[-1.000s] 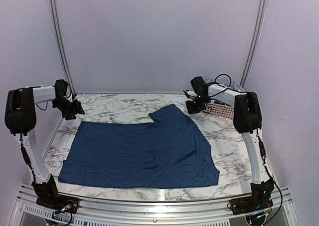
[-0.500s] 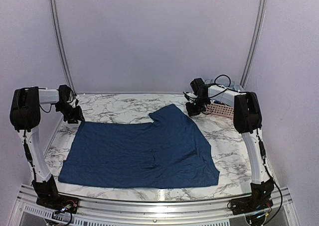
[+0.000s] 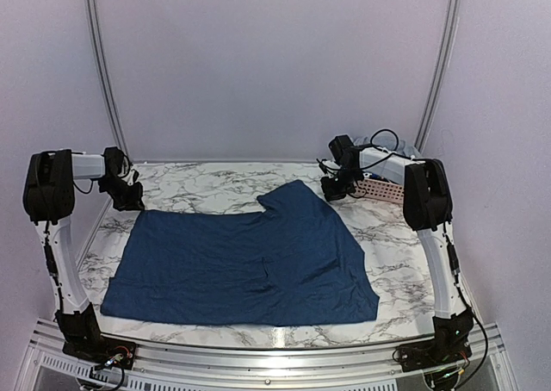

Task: Fold and stack the mixed laundry pile
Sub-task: Pick up the 1/3-folded T-shirt from the center of the board.

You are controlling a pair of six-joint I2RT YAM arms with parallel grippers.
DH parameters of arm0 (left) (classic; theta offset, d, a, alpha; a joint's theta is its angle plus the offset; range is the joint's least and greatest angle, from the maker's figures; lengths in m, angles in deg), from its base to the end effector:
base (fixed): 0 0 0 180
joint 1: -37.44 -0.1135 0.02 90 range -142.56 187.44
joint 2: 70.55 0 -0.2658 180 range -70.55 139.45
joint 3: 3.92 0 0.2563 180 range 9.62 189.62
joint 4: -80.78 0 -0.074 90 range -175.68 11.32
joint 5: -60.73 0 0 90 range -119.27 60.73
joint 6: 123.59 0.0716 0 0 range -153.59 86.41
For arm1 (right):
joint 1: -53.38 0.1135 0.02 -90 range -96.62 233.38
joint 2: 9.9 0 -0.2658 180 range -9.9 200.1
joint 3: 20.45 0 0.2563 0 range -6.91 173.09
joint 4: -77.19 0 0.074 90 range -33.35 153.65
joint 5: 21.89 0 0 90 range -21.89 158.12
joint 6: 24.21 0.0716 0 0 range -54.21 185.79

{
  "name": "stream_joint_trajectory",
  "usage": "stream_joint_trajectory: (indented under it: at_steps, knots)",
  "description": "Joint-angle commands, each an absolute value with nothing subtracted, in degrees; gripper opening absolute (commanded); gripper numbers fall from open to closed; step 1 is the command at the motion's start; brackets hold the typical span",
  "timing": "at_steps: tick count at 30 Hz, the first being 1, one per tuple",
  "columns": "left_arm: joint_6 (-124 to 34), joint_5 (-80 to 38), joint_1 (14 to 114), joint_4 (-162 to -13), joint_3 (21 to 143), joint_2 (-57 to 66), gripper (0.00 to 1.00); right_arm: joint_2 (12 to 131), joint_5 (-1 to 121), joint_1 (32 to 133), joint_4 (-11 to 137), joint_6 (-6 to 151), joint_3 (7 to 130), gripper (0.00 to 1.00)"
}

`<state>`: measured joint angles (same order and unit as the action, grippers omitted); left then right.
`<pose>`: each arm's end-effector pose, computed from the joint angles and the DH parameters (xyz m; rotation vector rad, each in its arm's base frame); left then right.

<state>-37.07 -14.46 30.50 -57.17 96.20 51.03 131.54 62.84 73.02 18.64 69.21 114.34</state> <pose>0.4604 0.0376 0.1180 -0.1602 2.6508 -0.3260 0.5095 0.1888 0.1176 -0.4118 2.6943 0.2427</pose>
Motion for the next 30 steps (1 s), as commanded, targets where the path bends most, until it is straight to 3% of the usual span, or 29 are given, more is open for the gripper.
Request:
stream_joint_trajectory:
  at_steps: [1, 21, 26, 30]
  knots:
    - [-37.56, -12.13, 30.58, -56.83, 96.86, 50.56, 0.00, 128.92, 62.36, 72.71, 19.10, 70.74, 116.19, 0.00]
    - [-41.13, -12.54, 30.59, -57.12, 95.90, 44.27, 0.00, 124.35, 58.02, 72.05, 21.18, 72.25, 114.76, 0.00]
    - [-41.66, -11.28, 30.59, -57.28, 96.23, 45.93, 0.00, 129.33, 54.97, 71.97, 19.28, 72.10, 118.22, 0.28]
    - [-41.66, -11.34, 30.58, -57.51, 96.02, 46.24, 0.00, 129.79, 56.11, 72.09, 20.10, 72.14, 116.07, 0.33]
